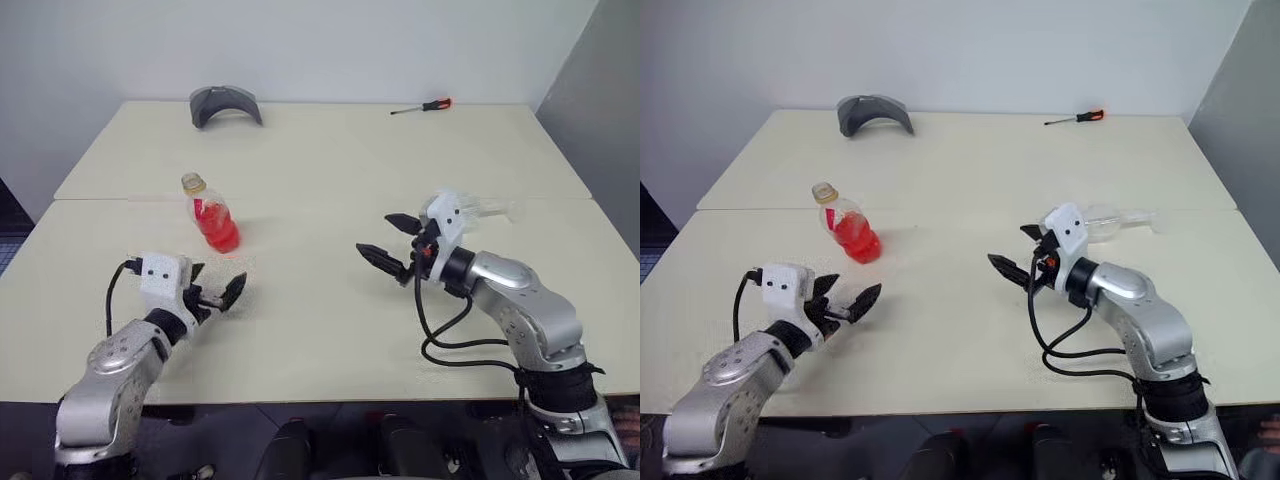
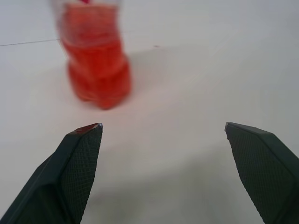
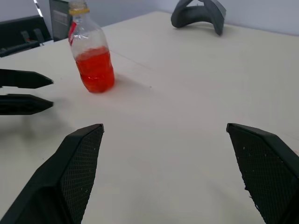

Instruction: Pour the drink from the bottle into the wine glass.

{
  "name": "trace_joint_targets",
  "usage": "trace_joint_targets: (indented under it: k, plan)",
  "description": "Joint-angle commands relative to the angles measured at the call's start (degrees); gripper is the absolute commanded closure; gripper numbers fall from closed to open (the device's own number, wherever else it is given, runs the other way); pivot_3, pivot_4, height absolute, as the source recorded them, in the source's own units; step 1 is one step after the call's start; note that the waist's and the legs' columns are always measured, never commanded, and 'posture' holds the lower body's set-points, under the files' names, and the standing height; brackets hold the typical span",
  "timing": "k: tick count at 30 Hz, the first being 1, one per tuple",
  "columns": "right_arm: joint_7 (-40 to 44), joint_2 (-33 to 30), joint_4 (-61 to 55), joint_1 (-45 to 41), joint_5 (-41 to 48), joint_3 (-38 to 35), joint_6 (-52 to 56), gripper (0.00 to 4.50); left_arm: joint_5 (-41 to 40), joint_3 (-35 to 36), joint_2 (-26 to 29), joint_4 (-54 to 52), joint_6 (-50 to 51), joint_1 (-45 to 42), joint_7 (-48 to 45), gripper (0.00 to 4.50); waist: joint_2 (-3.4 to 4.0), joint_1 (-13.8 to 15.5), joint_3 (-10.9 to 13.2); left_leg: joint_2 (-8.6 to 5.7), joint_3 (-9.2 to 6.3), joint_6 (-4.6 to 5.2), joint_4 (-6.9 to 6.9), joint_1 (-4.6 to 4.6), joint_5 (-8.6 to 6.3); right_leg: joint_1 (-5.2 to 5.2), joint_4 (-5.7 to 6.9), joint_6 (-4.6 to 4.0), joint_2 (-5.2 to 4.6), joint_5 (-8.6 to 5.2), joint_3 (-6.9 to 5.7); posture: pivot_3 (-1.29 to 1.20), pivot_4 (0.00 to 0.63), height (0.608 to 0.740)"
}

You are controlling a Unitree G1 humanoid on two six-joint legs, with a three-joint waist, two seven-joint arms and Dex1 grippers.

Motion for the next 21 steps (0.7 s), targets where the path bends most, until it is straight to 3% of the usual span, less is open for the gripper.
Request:
trace_joint_targets:
  k: [1,10,14,21]
  plan:
    - [-1.94,-3.15,-1.8,1.93,-1.52,-4.12,-0.04,0.0,-2.55,-3.82,3.62,-8.17,0.56,0.64,-6.17,0.02,0.0,0.1,0.0,0.0,0.02,0.0,0.0,0.01,0.0,0.01,0.0,0.0,0.0,0.0,0.02,0.0,0.15,0.74]
    - [-4.81,-15.84,9.73,5.86,-14.47,-9.63,-12.53,0.0,-9.24,-13.01,4.05,-5.29,4.54,-14.81,-15.04,0.02,0.0,0.38,0.0,-0.01,0.13,0.0,0.01,0.06,0.0,0.08,0.02,0.0,0.04,0.0,0.06,0.0,0.15,0.74]
    - [-5.98,-22.22,21.75,4.88,-23.04,-8.75,-25.33,0.0,-8.06,-16.55,3.02,-0.43,2.71,-20.25,-18.6,0.02,0.03,0.0,0.0,0.0,0.22,-0.01,-0.01,0.11,0.01,0.08,0.02,0.0,0.06,-0.01,0.11,0.0,0.15,0.74]
    - [-11.42,-25.64,44.54,-3.42,-36.08,-2.19,-45.76,0.0,-7.76,-19.6,1.95,4.59,1.66,-24.85,-22.61,0.02,0.03,-0.48,0.0,0.1,0.4,-0.15,-0.02,0.16,0.09,0.08,0.04,-0.01,0.1,-0.01,0.19,0.0,0.15,0.74]
